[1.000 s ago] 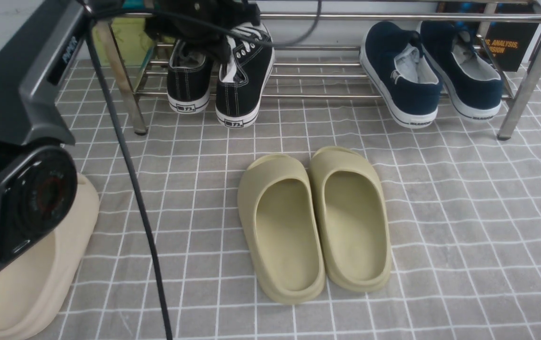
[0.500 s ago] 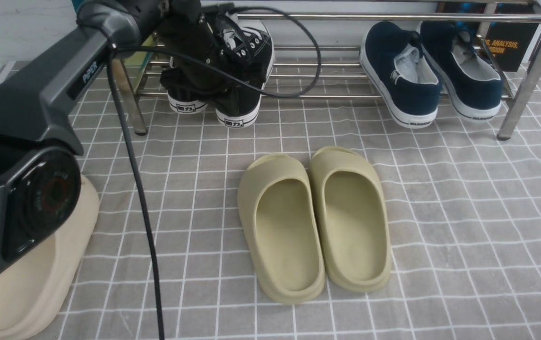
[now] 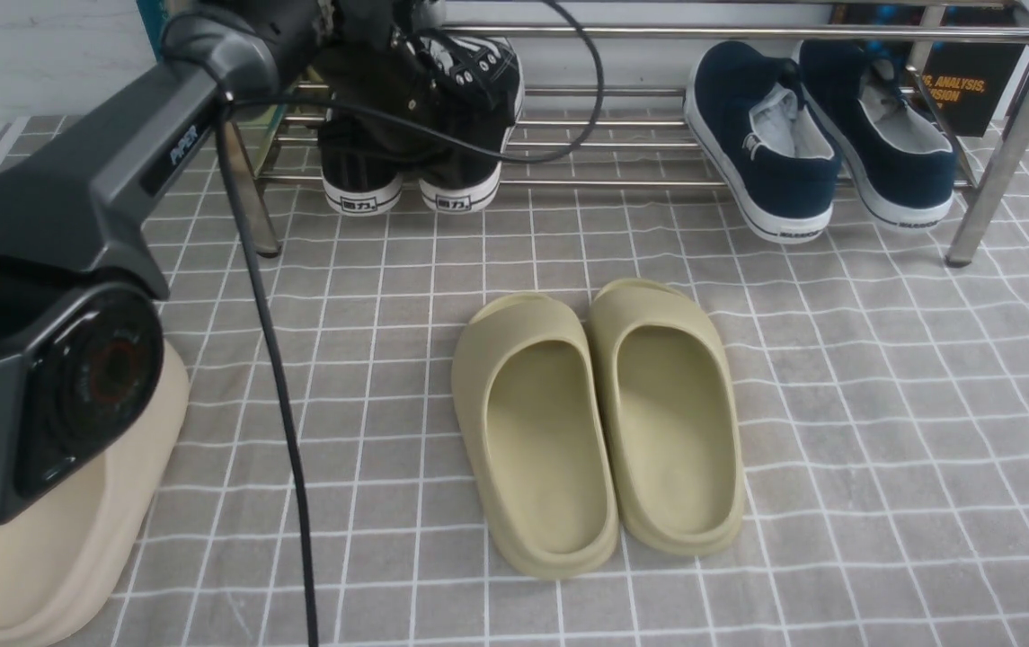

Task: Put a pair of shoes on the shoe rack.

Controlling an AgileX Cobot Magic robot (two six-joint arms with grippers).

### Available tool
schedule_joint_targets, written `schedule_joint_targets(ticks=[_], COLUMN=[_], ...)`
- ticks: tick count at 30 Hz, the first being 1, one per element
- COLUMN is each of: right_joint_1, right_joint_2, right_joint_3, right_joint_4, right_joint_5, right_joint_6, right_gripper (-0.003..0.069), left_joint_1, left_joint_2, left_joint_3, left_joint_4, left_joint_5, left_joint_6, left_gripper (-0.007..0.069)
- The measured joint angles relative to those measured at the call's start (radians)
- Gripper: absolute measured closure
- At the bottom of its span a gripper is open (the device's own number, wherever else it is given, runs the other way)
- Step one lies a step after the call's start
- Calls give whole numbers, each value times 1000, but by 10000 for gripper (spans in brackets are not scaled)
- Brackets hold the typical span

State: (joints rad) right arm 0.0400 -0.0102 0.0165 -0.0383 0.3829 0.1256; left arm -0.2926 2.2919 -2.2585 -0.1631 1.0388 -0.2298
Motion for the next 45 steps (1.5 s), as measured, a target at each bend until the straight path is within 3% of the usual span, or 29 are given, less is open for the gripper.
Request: schedule_joint_targets(ticks=[5,12,21,26,35,38,45], right_joint_1=[0,0,0,0,0,0,0], right_joint_2=[0,0,0,0,0,0,0], right_joint_3=[0,0,0,0,0,0,0], right_joint_4=[0,0,0,0,0,0,0], right_joint_5=[0,0,0,0,0,0,0], right_joint_6=[0,0,0,0,0,0,0], right_gripper=[419,419,419,419,419,419,419], left_joint_1=[1,7,9,9,9,9,9], left_joint_2=[-62,-273,-735,-1056,-1695,-1852,-1993], left_joint_3=[2,48,398,713,1475,1700,1982], left_joint_4=[3,16,86,143,180,169,171], left_joint_5=[179,204,207,67,-464,-575,-697], left_joint_6=[72,115,165,165,170,125,80], left_gripper=[638,638,638,638,638,638,638])
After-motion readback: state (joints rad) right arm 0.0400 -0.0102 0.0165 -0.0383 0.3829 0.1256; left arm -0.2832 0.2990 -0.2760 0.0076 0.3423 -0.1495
